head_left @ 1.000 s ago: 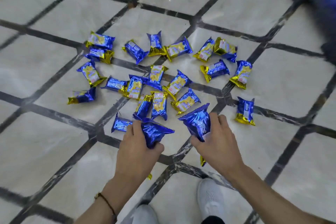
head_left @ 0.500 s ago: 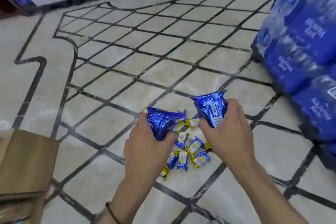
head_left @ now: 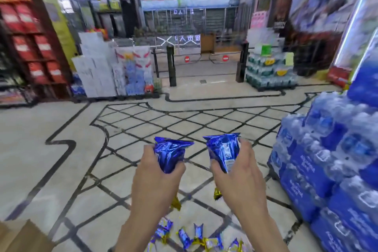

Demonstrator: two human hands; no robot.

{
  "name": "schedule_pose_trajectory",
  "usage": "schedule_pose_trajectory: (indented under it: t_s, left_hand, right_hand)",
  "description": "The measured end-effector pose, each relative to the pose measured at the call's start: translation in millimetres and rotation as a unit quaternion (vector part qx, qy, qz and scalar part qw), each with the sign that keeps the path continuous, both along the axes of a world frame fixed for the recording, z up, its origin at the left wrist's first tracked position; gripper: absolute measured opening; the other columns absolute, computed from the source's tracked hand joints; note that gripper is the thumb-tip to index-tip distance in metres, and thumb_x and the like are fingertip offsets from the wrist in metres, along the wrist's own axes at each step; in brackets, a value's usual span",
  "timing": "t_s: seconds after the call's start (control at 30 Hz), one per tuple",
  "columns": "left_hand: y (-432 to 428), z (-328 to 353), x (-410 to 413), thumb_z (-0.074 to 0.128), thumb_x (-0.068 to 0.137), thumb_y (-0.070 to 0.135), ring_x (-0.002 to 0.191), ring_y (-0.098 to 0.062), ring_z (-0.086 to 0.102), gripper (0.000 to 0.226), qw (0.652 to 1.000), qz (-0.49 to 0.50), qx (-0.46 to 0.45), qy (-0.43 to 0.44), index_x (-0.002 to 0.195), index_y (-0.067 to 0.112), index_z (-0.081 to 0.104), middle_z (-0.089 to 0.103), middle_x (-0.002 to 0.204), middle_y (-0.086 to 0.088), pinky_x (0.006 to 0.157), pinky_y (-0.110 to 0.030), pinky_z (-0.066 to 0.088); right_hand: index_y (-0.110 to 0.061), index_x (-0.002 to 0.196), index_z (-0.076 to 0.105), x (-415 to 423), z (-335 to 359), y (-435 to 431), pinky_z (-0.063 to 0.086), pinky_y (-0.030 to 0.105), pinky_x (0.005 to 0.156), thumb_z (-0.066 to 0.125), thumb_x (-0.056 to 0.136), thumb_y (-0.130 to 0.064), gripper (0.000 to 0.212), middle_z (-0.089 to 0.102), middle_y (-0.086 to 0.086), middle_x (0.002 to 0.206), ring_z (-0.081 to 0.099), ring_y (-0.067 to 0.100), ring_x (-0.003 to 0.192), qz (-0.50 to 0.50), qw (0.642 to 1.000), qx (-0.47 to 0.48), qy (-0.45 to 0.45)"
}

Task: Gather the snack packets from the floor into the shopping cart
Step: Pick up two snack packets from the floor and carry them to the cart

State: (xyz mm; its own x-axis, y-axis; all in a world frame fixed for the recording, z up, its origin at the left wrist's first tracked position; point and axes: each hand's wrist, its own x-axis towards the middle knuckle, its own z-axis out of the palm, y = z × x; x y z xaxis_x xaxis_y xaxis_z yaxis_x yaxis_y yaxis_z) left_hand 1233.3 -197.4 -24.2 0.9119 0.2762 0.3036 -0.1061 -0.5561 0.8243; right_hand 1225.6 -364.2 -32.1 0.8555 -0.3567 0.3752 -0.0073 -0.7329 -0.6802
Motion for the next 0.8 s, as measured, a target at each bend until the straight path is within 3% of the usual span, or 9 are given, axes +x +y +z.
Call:
schedule_pose_trajectory:
  t_s: [0.17, 0.33, 0.47, 0.8]
  left_hand:
    - [-20, 60, -9, 0.071, 0.079, 0.045, 0.083, -0.013, 0.060, 0.043, 0.998, 0.006, 0.014, -0.060, 0.104, 0.040, 0.036, 0.062, 0.092, 0.012, 0.074, -0.039, 0.052]
    - [-35, 90, -16, 0.071, 0.081, 0.044, 0.083, -0.010, 0.057, 0.042, 0.995, -0.008, 0.012, -0.101, 0.108, 0.033, 0.040, 0.059, 0.093, 0.011, 0.074, -0.039, 0.052]
    - [-42, 99, -20, 0.070, 0.080, 0.047, 0.083, -0.011, 0.059, 0.045, 0.992, -0.042, 0.011, -0.115, 0.111, 0.033, 0.041, 0.060, 0.095, 0.010, 0.072, -0.041, 0.055]
    - [-59, 103, -31, 0.072, 0.078, 0.046, 0.080, -0.013, 0.061, 0.043, 0.972, -0.199, -0.033, -0.121, 0.106, 0.032, 0.042, 0.060, 0.090, 0.009, 0.069, -0.045, 0.056]
  right_hand:
    - [-0.018, 0.144, 0.026, -13, 58, -18, 0.045, 0.038, 0.081, 0.062, 0.084, -0.051, 0.077, 0.049, 0.004, 0.133, 0.054, 0.028, 0.111, -0.014, 0.999, -0.026, -0.026]
    - [-0.018, 0.146, 0.023, -28, 94, -32, 0.044, 0.038, 0.078, 0.059, 0.087, -0.052, 0.077, 0.049, 0.004, 0.130, 0.054, 0.026, 0.108, -0.026, 0.998, -0.043, -0.046]
    - [-0.020, 0.140, 0.027, -44, 106, -33, 0.043, 0.035, 0.071, 0.058, 0.087, -0.052, 0.069, 0.051, 0.002, 0.120, 0.052, 0.022, 0.094, -0.059, 0.994, -0.063, -0.064]
    - [-0.019, 0.148, 0.023, -108, 120, -25, 0.041, 0.037, 0.078, 0.058, 0.088, -0.051, 0.076, 0.047, 0.004, 0.133, 0.051, 0.026, 0.113, -0.227, 0.968, -0.072, -0.080]
